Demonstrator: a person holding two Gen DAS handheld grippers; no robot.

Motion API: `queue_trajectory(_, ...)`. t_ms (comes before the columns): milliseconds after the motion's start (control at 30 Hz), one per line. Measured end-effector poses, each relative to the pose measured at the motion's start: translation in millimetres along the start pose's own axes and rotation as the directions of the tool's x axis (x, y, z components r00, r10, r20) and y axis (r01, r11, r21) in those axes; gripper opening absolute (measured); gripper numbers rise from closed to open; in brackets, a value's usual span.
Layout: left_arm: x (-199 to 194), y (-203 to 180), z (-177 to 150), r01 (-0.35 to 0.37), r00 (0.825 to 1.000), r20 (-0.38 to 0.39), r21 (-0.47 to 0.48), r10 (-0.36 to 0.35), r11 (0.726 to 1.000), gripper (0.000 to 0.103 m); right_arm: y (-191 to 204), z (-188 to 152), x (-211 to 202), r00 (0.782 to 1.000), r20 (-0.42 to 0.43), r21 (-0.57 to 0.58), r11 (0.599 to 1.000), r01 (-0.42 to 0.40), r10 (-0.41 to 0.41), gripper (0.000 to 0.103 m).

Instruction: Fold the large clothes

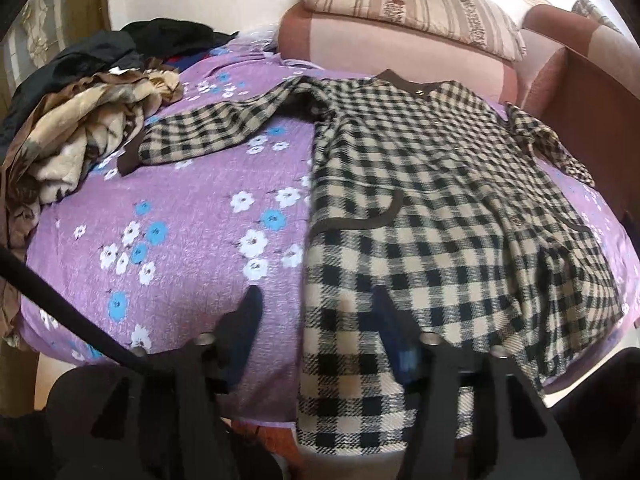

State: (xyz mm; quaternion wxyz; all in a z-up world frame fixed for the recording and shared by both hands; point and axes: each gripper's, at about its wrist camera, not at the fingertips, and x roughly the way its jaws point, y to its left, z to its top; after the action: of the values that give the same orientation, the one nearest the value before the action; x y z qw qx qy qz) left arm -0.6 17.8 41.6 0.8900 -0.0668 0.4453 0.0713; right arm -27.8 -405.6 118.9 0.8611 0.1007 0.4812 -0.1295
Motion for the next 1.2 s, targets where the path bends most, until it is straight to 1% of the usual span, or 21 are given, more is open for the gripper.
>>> queue_trajectory(33,0.9,2.0,-0.7,-0.008,1.000,-0.002,-0.008,0.008,1.000,0.063,13.0,5.8,-1.0,0.999,0.018,-0.033,0.998,-0.048,0.049,0.008)
queue_trajectory(67,2.2,3.6,-1.5,-0.018,1.000,-0.007,-0.014,0.018,1.000,0.065,28.3,9.2,0.3,0.995,0.021,-0.061,0.994,-0.094,0.095,0.017)
queue_trajectory(100,4.0,5.9,-2.3,-0.028,1.000,-0.015,-0.021,0.028,0.999,0.068,49.1,14.2,2.9,0.986,0.013,-0.096,0.982,-0.164,0.166,0.020)
queue_trajectory(167,5.7,10.5,-4.3,-0.051,0.998,-0.027,-0.029,0.050,0.998,0.068,86.9,20.9,11.6,0.953,-0.017,-0.146,0.942,-0.301,0.302,0.021)
queue_trajectory(233,4.9,16.0,-4.5,-0.065,0.997,-0.031,-0.036,0.064,0.997,0.068,125.8,19.6,17.4,0.913,-0.059,-0.194,0.892,-0.408,0.405,0.021)
queue_trajectory(267,3.7,19.6,-2.7,-0.069,0.997,-0.029,-0.045,0.068,0.997,0.068,145.9,18.3,20.4,0.890,-0.081,-0.223,0.862,-0.455,0.449,0.021)
queue_trajectory(333,2.2,26.7,3.0,-0.077,0.997,-0.023,-0.063,0.076,0.995,0.068,180.5,5.8,25.7,0.868,-0.111,-0.274,0.825,-0.495,0.484,0.021)
queue_trajectory(400,3.9,37.6,14.6,-0.074,0.997,-0.017,-0.089,0.073,0.993,0.069,206.8,-3.6,40.3,0.867,-0.161,-0.315,0.808,-0.498,0.471,0.021)
queue_trajectory(467,10.7,52.4,30.8,-0.075,0.997,-0.009,-0.123,0.074,0.990,0.074,220.7,-13.4,62.6,0.859,-0.258,-0.322,0.798,-0.509,0.443,0.022)
queue_trajectory(500,16.3,61.6,40.8,-0.084,0.996,-0.002,-0.143,0.084,0.986,0.076,221.6,-17.1,67.7,0.862,-0.263,-0.330,0.799,-0.503,0.434,0.022)
queue_trajectory(533,23.0,71.3,50.7,-0.096,0.995,0.000,-0.163,0.098,0.982,0.076,221.6,-19.4,66.0,0.864,-0.243,-0.347,0.792,-0.502,0.441,0.023)
queue_trajectory(633,45.4,104.3,77.3,-0.118,0.993,-0.001,-0.250,0.121,0.961,0.077,227.7,-13.4,61.6,0.868,-0.254,-0.402,0.769,-0.497,0.428,0.026)
queue_trajectory(733,75.0,147.5,98.0,-0.095,0.995,-0.029,-0.403,0.091,0.910,0.077,232.8,2.9,62.2,0.876,-0.230,-0.415,0.771,-0.483,0.424,0.031)
queue_trajectory(833,109.7,181.9,110.3,-0.051,0.997,-0.071,-0.536,0.015,0.842,0.077,232.3,26.9,61.2,0.890,-0.179,-0.413,0.789,-0.455,0.420,0.037)
queue_trajectory(867,113.0,187.4,114.7,-0.047,0.998,-0.052,-0.549,0.021,0.834,0.077,234.5,35.5,60.8,0.894,-0.152,-0.415,0.794,-0.444,0.421,0.037)
queue_trajectory(900,114.9,189.8,122.4,-0.057,0.998,-0.033,-0.552,0.047,0.832,0.077,237.1,43.2,61.4,0.896,-0.131,-0.417,0.797,-0.437,0.423,0.037)
queue_trajectory(1000,126.2,195.9,142.4,-0.071,0.997,-0.025,-0.549,0.069,0.833,0.077,249.0,66.0,70.6,0.899,-0.090,-0.418,0.803,-0.425,0.429,0.037)
queue_trajectory(1067,133.8,201.8,152.1,-0.083,0.996,-0.022,-0.562,0.086,0.823,0.077,259.1,79.9,73.8,0.897,-0.069,-0.422,0.802,-0.423,0.437,0.037)
queue_trajectory(1100,136.0,205.4,156.5,-0.090,0.995,-0.022,-0.570,0.094,0.816,0.075,264.7,84.8,76.2,0.898,-0.059,-0.429,0.801,-0.418,0.437,0.037)
queue_trajectory(1167,141.4,214.5,169.8,-0.129,0.991,-0.045,-0.575,0.126,0.808,0.033,274.7,92.8,80.3,0.901,-0.043,-0.449,0.797,-0.404,0.432,0.037)
queue_trajectory(1200,145.4,222.0,177.0,-0.143,0.990,-0.070,-0.570,0.126,0.809,0.009,280.9,96.4,83.7,0.904,-0.034,-0.461,0.796,-0.392,0.426,0.037)
